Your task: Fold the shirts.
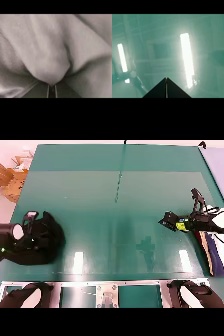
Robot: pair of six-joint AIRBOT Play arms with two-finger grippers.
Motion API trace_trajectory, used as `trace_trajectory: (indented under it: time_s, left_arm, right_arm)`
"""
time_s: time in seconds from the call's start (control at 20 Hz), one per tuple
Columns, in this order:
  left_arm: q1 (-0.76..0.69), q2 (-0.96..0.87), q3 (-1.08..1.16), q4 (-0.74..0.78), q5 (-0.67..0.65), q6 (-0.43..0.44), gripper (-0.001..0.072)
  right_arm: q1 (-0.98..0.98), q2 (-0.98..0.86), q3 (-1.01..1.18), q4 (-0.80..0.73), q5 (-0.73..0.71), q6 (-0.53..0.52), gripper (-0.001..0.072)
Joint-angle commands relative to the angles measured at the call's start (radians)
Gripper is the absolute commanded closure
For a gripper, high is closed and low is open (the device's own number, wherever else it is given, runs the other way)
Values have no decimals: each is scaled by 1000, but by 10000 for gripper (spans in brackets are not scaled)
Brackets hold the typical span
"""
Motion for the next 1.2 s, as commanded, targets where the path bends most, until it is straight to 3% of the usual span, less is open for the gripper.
trace_trajectory:
  time_s: [0.0,0.2,0.4,0.5,0.75,0.8,0.85,0.9,0.95,1.15]
  left_arm:
    - [-5,4,177,-100,-105,55,685]
    - [-166,4,484,-288,-156,110,685]
    - [-448,-3,564,-429,51,107,685]
    - [-584,-40,564,-455,145,58,685]
    - [-753,-226,557,-475,212,34,681]
    - [-760,-261,557,-485,209,34,451]
    - [-760,-279,557,-492,206,32,-13]
    - [-754,-286,560,-489,201,10,11]
    - [-740,-281,564,-487,193,11,13]
    - [-614,-279,655,-357,-42,11,14]
  right_arm:
    - [0,0,5,0,13,-1,696]
    - [0,1,51,0,40,-6,697]
    - [0,1,122,0,67,-6,697]
    - [0,2,157,0,81,-6,697]
    - [0,1,184,0,86,-6,696]
    - [0,1,184,0,86,-6,692]
    - [0,1,184,0,86,-6,582]
    - [0,1,184,-1,86,-6,429]
    - [0,1,184,-1,86,-6,351]
    - [-27,-10,183,-10,87,-7,347]
